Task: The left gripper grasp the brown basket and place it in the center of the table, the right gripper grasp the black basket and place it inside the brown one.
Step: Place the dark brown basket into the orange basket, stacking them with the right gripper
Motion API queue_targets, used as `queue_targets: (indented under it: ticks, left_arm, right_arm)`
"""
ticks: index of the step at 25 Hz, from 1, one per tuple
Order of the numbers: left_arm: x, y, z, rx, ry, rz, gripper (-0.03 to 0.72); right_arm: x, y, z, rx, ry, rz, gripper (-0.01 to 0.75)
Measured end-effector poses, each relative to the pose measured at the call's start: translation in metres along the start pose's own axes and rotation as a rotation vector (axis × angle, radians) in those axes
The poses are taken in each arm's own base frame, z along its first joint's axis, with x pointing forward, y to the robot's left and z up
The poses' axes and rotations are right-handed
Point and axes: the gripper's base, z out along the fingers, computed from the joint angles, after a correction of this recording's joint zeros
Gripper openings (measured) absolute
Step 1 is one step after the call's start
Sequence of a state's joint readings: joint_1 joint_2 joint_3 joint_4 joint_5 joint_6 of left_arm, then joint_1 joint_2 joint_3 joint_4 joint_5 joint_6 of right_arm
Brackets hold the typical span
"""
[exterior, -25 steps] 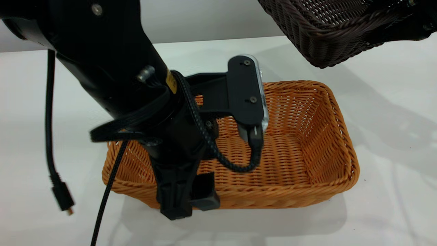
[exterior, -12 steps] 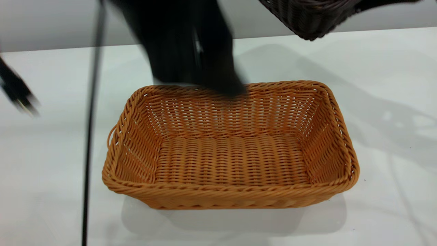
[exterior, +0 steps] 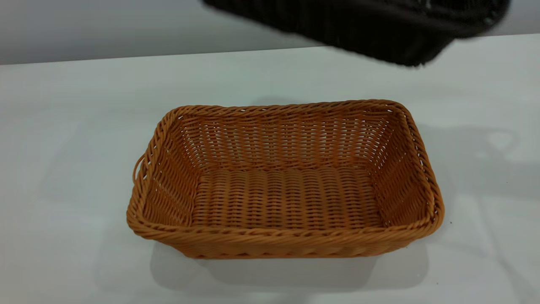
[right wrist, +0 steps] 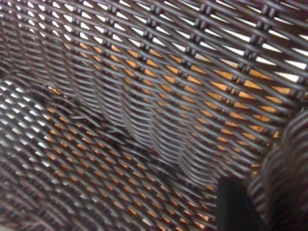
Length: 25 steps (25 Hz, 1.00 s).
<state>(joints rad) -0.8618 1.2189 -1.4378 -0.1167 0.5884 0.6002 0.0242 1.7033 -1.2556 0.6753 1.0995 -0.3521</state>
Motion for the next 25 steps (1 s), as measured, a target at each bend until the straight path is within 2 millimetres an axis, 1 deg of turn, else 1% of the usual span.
queue_targets:
  ticks: [2,5,8,13,15,25]
  left_arm:
    - [-0.004,0.003,-0.001,-0.022,-0.032,0.001,0.586]
    - [-0.003,0.003,0.003,-0.02,-0.026,0.003,0.586]
    - [-0.002,0.002,0.005,-0.016,-0.018,0.003,0.586]
    - [-0.001,0.002,0.005,-0.007,-0.008,0.0,0.586]
    - [-0.001,0.001,0.005,-0.006,-0.009,-0.004,0.585]
    - [-0.001,0.001,0.006,-0.001,-0.005,-0.012,0.585]
  right_arm:
    - [0.001,0.004,0.008,-0.021,0.065,-0.045,0.25]
    - [0.003,0.013,0.026,-0.054,0.166,-0.093,0.25]
    - [0.003,0.019,0.045,-0.016,0.257,-0.164,0.248]
    - [-0.001,0.031,0.072,0.039,0.316,-0.241,0.248]
    - [0.0,0.028,0.078,0.04,0.348,-0.237,0.248]
    - [0.0,0.014,0.096,0.066,0.393,-0.168,0.248]
